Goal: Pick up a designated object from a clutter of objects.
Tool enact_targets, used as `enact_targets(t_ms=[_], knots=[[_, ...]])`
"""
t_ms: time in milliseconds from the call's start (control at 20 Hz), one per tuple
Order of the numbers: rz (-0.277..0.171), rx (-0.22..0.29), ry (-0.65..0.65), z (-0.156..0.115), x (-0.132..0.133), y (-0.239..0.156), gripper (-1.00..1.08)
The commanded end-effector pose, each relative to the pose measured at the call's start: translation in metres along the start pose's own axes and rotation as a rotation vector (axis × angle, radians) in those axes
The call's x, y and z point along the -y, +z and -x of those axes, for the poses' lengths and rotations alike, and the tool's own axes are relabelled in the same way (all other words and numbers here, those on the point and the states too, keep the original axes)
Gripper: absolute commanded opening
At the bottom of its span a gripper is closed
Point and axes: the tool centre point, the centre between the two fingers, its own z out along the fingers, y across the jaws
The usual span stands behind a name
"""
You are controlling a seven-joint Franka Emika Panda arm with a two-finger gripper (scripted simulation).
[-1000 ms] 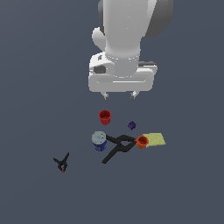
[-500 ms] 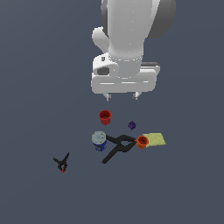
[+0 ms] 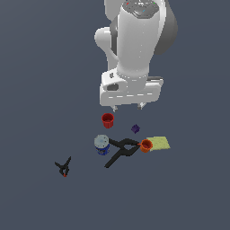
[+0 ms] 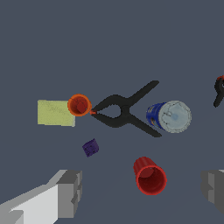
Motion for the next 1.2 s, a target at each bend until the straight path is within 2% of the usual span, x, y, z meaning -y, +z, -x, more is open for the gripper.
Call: enact_targets(t_ms=[0, 350, 700, 1150], knots=[[0.004, 0.001, -0.035, 0.0, 0.006, 0.018, 1.0], [0.014, 0.001, -0.172, 0.008, 0.028, 0.082, 1.0], [0.014, 0.001, -0.322, 0.026, 0.054, 0.146, 1.0], [0.005, -0.001, -0.442, 0.049, 0.075, 0.193, 1.0]])
